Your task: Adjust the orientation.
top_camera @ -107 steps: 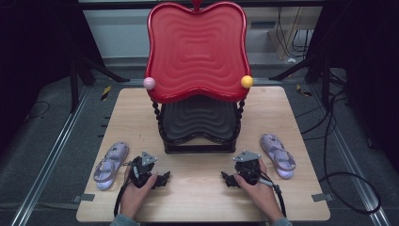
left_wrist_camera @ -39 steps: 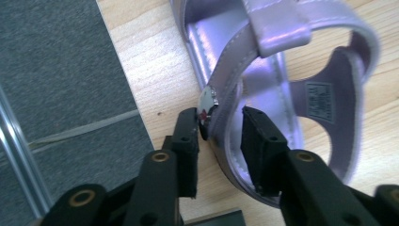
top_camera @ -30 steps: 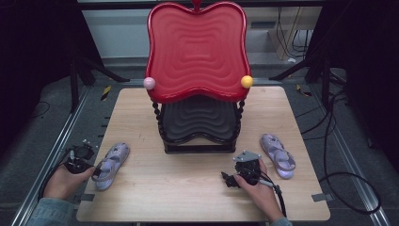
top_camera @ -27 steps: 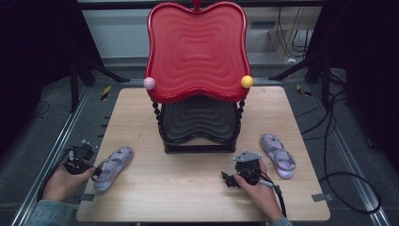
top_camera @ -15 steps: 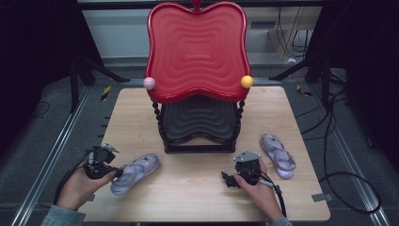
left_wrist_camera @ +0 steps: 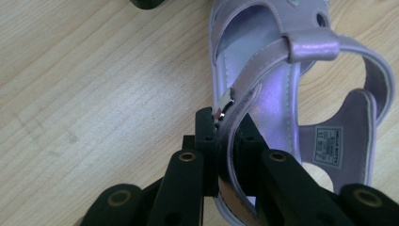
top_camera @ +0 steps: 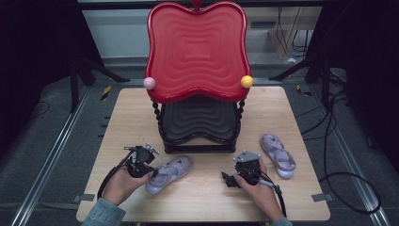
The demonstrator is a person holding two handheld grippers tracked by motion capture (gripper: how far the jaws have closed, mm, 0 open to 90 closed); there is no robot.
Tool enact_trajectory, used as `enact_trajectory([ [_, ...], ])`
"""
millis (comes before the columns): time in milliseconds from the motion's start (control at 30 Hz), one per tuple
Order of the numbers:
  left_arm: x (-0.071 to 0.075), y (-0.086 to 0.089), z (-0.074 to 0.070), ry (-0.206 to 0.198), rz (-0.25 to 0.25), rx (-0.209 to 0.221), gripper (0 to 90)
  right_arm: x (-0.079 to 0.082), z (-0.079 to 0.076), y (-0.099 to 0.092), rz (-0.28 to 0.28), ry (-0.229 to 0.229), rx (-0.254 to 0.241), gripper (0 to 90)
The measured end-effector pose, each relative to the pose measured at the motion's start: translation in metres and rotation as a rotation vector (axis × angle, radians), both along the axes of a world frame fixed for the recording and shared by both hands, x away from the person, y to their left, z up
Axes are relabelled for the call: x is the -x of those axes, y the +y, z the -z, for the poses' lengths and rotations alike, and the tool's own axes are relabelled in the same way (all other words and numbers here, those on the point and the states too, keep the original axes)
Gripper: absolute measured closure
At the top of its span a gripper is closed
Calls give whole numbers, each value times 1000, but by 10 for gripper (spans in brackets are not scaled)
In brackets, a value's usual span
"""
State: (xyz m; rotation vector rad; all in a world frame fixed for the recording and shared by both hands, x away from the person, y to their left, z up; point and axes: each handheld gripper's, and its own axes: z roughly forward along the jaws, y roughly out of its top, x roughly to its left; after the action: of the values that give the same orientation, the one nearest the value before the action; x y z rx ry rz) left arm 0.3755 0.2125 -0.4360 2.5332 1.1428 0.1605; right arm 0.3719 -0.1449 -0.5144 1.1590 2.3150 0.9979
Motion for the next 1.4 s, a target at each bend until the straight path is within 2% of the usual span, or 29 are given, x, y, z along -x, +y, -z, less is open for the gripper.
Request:
enact_trajectory([
  [67, 2, 1, 1, 7, 4, 2, 830, 0, 0, 0, -1, -1, 0, 43],
  [133, 4, 0, 6, 14, 12, -19, 830, 0, 0, 0, -1, -1, 0, 43],
  [433, 2, 3, 11, 8, 12, -42, 826, 0, 0, 0, 0, 0, 0, 43],
  [600, 4, 3, 11, -1, 22, -40, 777, 0, 0, 0, -2, -1, 0, 43],
  [767, 11, 0, 0, -28, 54, -53, 651, 0, 0, 0, -1, -1, 0, 43],
  [867, 21, -2, -22, -95, 70, -60, 601, 0, 0, 0, -1, -1, 0, 43],
  [933, 23, -3, -27, -107, 75, -58, 576, 0, 0, 0, -1, -1, 0, 43],
  [967, 28, -3, -36, -130, 84, -56, 565, 0, 0, 0, 0, 0, 0, 43],
  [1000, 31, -3, -40, -137, 86, -48, 539, 0, 0, 0, 0, 0, 0, 43],
  [1100, 37, -5, -44, -135, 99, -40, 490, 0, 0, 0, 0, 0, 0, 43],
  [1200, 45, -11, -45, -134, 119, -53, 451, 0, 0, 0, -1, -1, 0, 43],
  [1300, 51, -18, -45, -114, 157, -54, 478, 0, 0, 0, -1, -1, 0, 43],
  [1400, 52, -23, -42, -96, 173, -71, 521, 0, 0, 0, -1, -1, 0, 43],
])
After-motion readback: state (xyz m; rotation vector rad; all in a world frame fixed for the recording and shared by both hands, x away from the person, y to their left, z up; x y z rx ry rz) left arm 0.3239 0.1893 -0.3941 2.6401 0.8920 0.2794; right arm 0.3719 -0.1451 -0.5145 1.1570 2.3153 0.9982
